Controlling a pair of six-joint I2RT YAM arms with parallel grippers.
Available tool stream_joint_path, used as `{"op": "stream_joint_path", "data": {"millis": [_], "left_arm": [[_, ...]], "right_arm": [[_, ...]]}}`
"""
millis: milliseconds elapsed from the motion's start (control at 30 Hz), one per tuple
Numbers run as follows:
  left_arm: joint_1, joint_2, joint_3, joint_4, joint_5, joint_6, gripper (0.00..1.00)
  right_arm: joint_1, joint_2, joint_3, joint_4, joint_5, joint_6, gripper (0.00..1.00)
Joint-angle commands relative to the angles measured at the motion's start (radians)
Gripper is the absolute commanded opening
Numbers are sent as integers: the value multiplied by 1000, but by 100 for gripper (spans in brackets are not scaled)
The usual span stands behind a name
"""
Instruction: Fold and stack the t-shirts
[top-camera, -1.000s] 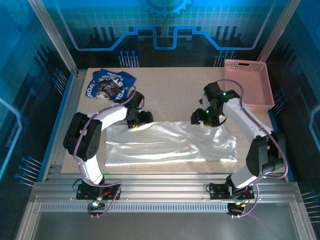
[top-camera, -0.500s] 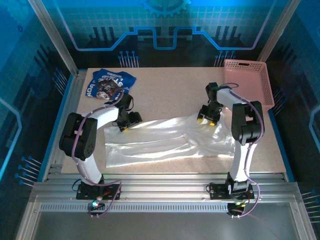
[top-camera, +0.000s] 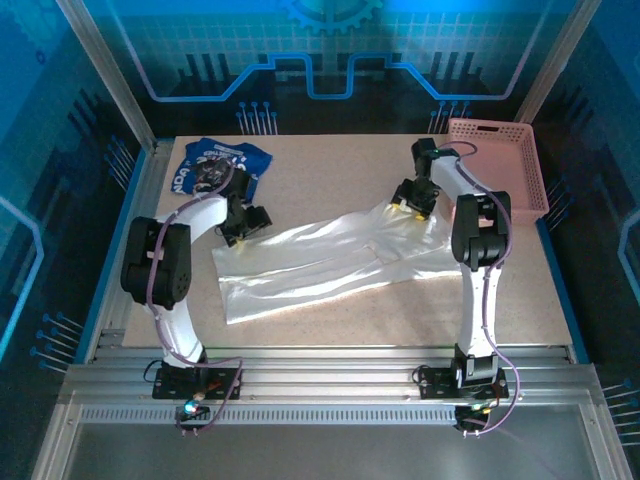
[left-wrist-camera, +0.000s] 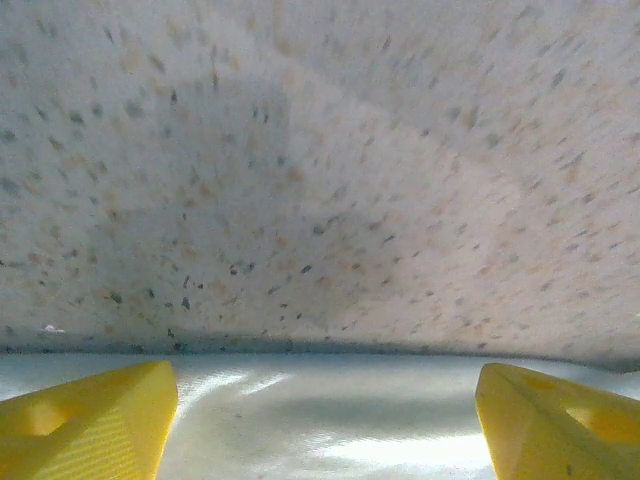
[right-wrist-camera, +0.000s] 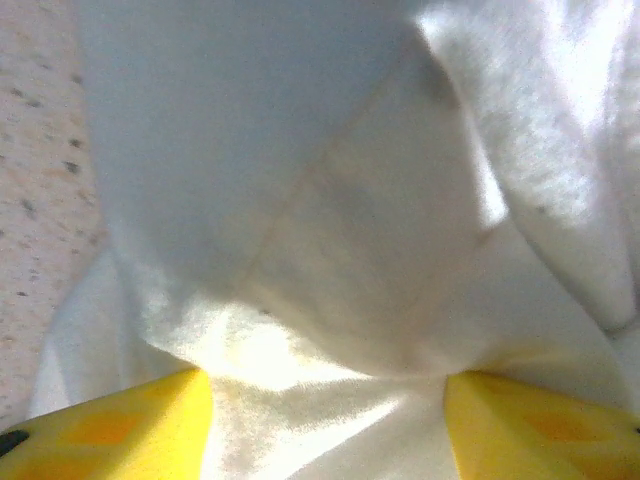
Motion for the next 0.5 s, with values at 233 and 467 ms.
{"op": "stream_joint_path", "data": {"millis": [233, 467], "left_arm": [[-56, -279, 126, -149, 22, 47, 85], [-63, -312, -51, -174, 97, 27, 77]], "right_arm": [[-5, -360, -81, 41, -212, -187, 82], [2, -529, -381, -47, -217, -84, 67]]}}
